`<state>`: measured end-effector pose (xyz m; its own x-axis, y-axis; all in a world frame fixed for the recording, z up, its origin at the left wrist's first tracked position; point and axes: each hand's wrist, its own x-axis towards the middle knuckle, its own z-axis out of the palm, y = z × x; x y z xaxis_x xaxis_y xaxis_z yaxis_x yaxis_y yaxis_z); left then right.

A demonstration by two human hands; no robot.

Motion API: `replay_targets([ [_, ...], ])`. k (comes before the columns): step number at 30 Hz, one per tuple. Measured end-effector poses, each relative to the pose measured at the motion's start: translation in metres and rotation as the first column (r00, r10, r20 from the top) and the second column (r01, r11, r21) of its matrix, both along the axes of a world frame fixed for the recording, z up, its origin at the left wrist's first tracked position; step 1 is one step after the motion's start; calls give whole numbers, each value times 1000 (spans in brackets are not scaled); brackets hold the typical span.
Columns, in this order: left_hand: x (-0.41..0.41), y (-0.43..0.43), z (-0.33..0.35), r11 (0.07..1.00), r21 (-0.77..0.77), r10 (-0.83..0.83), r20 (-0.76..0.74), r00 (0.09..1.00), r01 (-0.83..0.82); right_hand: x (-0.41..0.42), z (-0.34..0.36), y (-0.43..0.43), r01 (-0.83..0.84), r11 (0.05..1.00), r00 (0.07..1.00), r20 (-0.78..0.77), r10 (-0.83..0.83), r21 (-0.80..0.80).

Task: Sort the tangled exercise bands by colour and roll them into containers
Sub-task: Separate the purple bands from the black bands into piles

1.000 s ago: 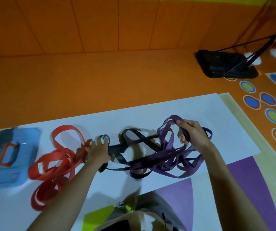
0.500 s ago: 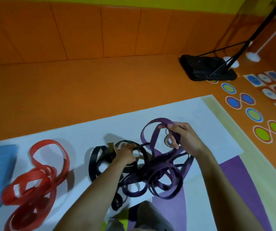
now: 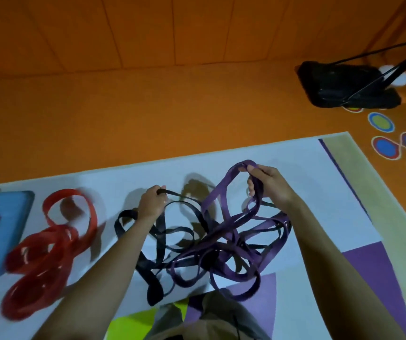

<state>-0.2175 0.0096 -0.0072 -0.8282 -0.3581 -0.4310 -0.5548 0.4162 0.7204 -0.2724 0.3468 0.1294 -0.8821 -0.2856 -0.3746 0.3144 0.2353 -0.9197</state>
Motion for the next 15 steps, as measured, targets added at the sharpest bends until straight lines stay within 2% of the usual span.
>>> replay_targets([
  [5, 9, 2, -1, 964, -179, -172, 140, 975, 195, -23, -48, 27, 15, 995, 987, 161, -31, 99],
  [7, 18, 17, -4, 902, -291, -263, 218, 940, 320, -16, -68, 35, 94, 989, 963, 240, -120, 118],
  [8, 24, 30, -4, 863, -347, -309, 212, 927, 367, -9, -74, 39, 124, 983, 955, 253, -156, 138],
  [9, 31, 44, 0, 828, -385, -382, 145, 913, 408, -3, -81, 42, 164, 976, 945, 261, -197, 141],
  [11, 47, 73, 4, 798, -305, -544, 4, 839, 519, 8, -93, 47, 202, 973, 930, 288, -227, 114],
  [12, 54, 87, 7, 774, -195, -610, 25, 792, 602, 14, -94, 48, 194, 975, 930, 296, -217, 106],
  [14, 68, 111, 5, 681, 27, -725, 162, 669, 731, 24, -100, 47, 121, 991, 958, 254, -133, 62],
  [15, 73, 121, 0, 641, 48, -757, 209, 620, 766, 28, -101, 44, 77, 996, 973, 213, -85, 46],
])
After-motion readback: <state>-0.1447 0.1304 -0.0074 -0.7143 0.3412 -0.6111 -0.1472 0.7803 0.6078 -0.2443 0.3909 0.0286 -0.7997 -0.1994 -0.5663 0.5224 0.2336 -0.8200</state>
